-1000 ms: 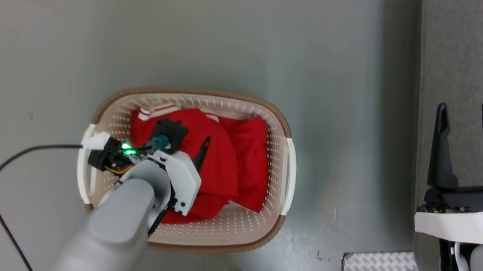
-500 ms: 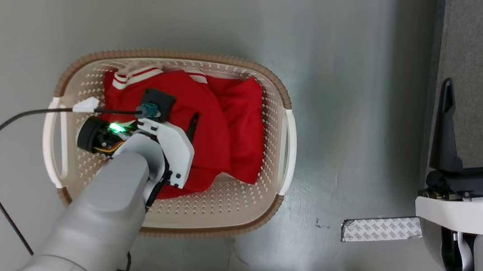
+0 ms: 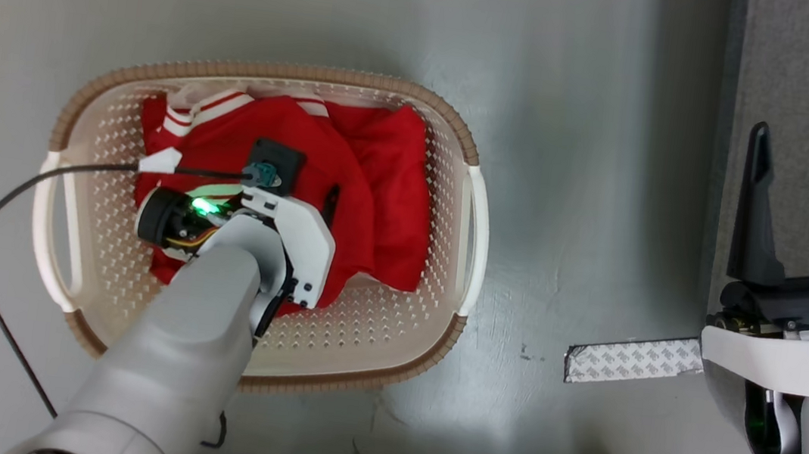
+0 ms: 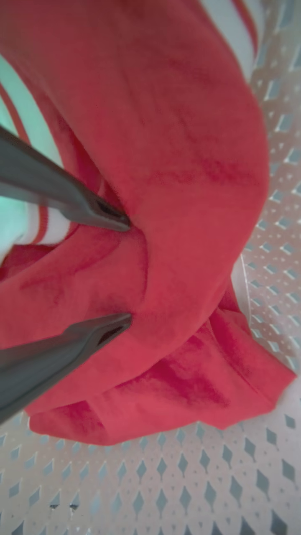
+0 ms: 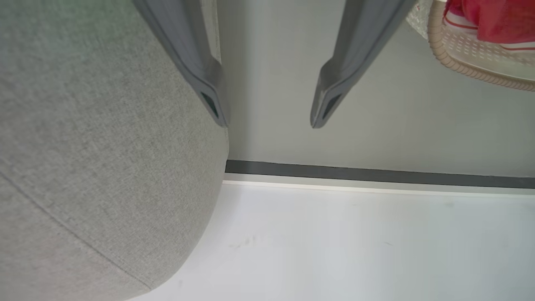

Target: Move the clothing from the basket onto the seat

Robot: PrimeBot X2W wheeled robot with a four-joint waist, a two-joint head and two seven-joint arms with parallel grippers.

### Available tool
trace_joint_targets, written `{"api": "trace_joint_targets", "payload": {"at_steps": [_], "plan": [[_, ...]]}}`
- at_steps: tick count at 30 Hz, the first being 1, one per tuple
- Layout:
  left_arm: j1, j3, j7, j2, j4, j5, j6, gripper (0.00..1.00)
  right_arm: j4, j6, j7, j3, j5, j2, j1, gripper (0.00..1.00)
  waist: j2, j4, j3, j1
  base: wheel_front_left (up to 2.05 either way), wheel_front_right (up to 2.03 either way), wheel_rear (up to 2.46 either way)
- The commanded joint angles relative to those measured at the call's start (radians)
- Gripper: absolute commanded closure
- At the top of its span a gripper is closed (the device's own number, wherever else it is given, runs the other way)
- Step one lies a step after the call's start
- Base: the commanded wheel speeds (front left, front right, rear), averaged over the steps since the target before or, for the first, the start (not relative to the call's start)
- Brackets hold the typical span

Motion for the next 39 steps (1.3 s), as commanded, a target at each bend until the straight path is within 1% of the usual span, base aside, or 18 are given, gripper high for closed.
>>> {"api": "trace_joint_targets", "payload": {"at_steps": [1,9,10,11,12,13,19,24,26,28,31,39], "plan": [[-0.021,-0.015,0.006,0.006,0.006,-0.012,0.008,0.00,0.013,-0.002,0.002,-0.015,-0.003,-0.004,0.022,0.00,0.0000,0.002,0.021,-0.0001,0.00,0.00,0.00],[-0.043,-0.069,0.017,0.007,0.016,-0.050,0.011,0.00,-0.002,-0.001,0.005,-0.030,-0.023,-0.004,0.048,0.00,0.0000,0.014,0.052,-0.0001,0.00,0.00,0.00],[-0.042,-0.077,0.019,0.007,0.016,-0.055,0.008,0.24,-0.006,-0.001,0.006,-0.032,-0.025,-0.004,0.053,0.00,0.0000,0.016,0.054,-0.0001,0.00,0.00,0.00],[-0.041,-0.084,0.020,0.007,0.014,-0.061,0.008,0.59,-0.008,-0.001,0.006,-0.033,-0.026,-0.004,0.056,0.00,0.0000,0.016,0.055,-0.0001,0.00,0.00,0.00],[-0.042,-0.093,0.019,0.006,0.013,-0.069,0.011,0.76,-0.012,-0.001,0.006,-0.034,-0.029,-0.004,0.059,0.00,0.0000,0.017,0.055,-0.0001,0.00,0.00,0.00],[-0.039,-0.100,0.021,0.006,0.010,-0.079,0.006,1.00,-0.013,-0.001,0.006,-0.037,-0.034,-0.004,0.060,0.00,0.0000,0.017,0.055,-0.0001,0.00,0.00,0.00],[-0.037,-0.152,-0.010,0.006,-0.020,-0.129,-0.004,1.00,-0.021,-0.002,0.005,-0.070,-0.052,-0.005,0.074,0.00,0.0000,0.032,0.042,-0.0001,0.00,0.00,0.00],[-0.021,-0.183,-0.057,0.006,-0.063,-0.198,-0.005,1.00,-0.007,-0.003,0.002,-0.074,-0.057,-0.006,0.072,0.00,0.0000,0.056,-0.008,-0.0001,0.00,0.00,0.00],[-0.003,-0.191,-0.086,0.006,-0.071,-0.233,-0.011,1.00,0.002,-0.003,0.002,-0.074,-0.058,-0.006,0.073,0.00,0.0000,0.069,-0.045,-0.0001,0.00,0.00,0.00],[0.014,-0.191,-0.116,0.006,-0.072,-0.260,-0.005,1.00,0.018,-0.003,0.001,-0.074,-0.059,-0.007,0.078,0.00,0.0000,0.078,-0.089,-0.0001,0.00,0.00,0.00],[0.050,-0.191,-0.154,0.006,-0.076,-0.300,-0.009,1.00,0.041,-0.003,0.001,-0.072,-0.060,-0.006,0.085,0.00,0.0000,0.090,-0.163,-0.0001,0.00,0.00,0.00],[0.164,-0.174,-0.186,0.006,-0.086,-0.346,-0.004,1.00,0.094,-0.003,0.001,-0.089,-0.058,-0.004,0.140,0.00,0.0000,0.112,-0.375,-0.0001,0.00,0.00,0.00]]}}
